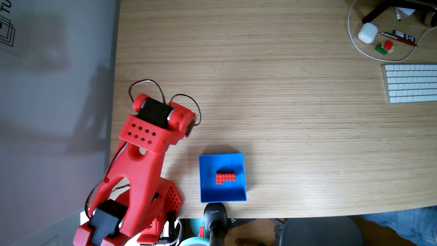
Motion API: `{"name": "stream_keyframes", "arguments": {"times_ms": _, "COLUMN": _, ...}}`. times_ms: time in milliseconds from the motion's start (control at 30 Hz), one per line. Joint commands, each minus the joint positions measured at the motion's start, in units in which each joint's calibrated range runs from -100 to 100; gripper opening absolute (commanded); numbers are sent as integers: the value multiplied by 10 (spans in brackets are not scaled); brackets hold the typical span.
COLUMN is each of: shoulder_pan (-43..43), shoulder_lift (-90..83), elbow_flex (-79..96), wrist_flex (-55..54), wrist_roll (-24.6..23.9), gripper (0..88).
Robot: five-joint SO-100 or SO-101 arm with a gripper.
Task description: Put the red lego brick in blue bin
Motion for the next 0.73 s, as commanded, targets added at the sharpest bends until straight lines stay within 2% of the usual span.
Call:
{"name": "stream_keyframes", "arguments": {"times_ms": 0, "shoulder_pan": -71, "shoulder_lift": -48, "elbow_flex": -42, "wrist_flex": 4, "wrist_roll": -20, "gripper": 1}}
{"name": "stream_keyframes", "arguments": {"times_ms": 267, "shoulder_pan": -146, "shoulder_lift": -48, "elbow_flex": -51, "wrist_flex": 2, "wrist_roll": -40, "gripper": 1}}
{"name": "stream_keyframes", "arguments": {"times_ms": 700, "shoulder_pan": -172, "shoulder_lift": -48, "elbow_flex": -60, "wrist_flex": 2, "wrist_roll": -42, "gripper": 1}}
